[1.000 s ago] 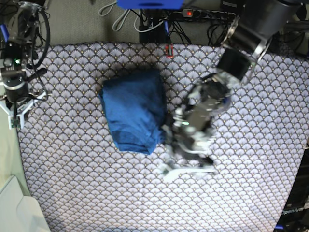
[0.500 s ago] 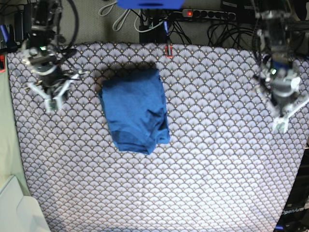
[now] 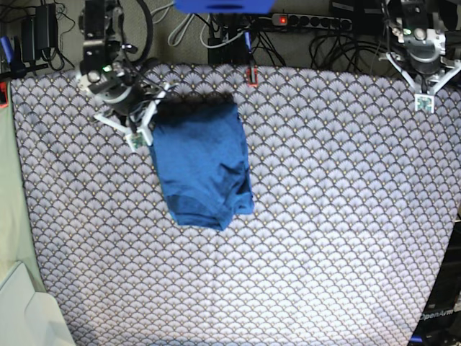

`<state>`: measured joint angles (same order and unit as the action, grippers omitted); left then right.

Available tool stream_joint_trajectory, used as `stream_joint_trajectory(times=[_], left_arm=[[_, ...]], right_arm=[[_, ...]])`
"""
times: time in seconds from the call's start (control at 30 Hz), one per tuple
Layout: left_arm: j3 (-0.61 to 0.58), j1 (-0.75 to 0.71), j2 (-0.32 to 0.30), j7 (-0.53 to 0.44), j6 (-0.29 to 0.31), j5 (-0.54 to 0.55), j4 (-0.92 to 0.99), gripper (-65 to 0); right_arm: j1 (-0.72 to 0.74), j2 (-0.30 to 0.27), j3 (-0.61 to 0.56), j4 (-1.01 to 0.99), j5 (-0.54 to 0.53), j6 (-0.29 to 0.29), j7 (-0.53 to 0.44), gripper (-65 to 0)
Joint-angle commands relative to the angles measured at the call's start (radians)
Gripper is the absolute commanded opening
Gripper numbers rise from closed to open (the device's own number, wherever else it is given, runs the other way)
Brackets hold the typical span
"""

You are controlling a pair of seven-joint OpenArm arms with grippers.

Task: Fold the T-shirt properly
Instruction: 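Release the bundle and nudge it straight with the right gripper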

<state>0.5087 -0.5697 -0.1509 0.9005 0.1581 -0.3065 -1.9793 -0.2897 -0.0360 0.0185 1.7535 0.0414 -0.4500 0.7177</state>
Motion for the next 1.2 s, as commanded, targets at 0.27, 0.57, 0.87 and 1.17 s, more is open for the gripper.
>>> stream_joint_trajectory(times=[0.27,0.57,0.87,1.17], left_arm=[[0.006,-0.011,-0.002,-0.017,-0.009,-0.010,-0.016,-64.9],[0.000,-0.005,-0.008,-0.017,-0.009,-0.010,-0.016,-64.9],[0.000,-0.008,-0.002,-0.017,-0.009,-0.010,-0.016,-64.9],[0.000,-0.013,-0.008,-0.017,-0.009,-0.010,-0.015,-64.9]], right_arm=[[-0.058,-0.012,-0.099,0.016,-0.007,-0.007,-0.100,-65.0],[-0.044,-0.029,0.048,0.015,-0.005,-0.007,-0.100,-65.0],[0.077,-0.069,0.067,-0.050,-0.007,-0.008,-0.096,-65.0],[0.070,-0.063,-0.065,-0.046,-0.007,-0.008,-0.096,-65.0]])
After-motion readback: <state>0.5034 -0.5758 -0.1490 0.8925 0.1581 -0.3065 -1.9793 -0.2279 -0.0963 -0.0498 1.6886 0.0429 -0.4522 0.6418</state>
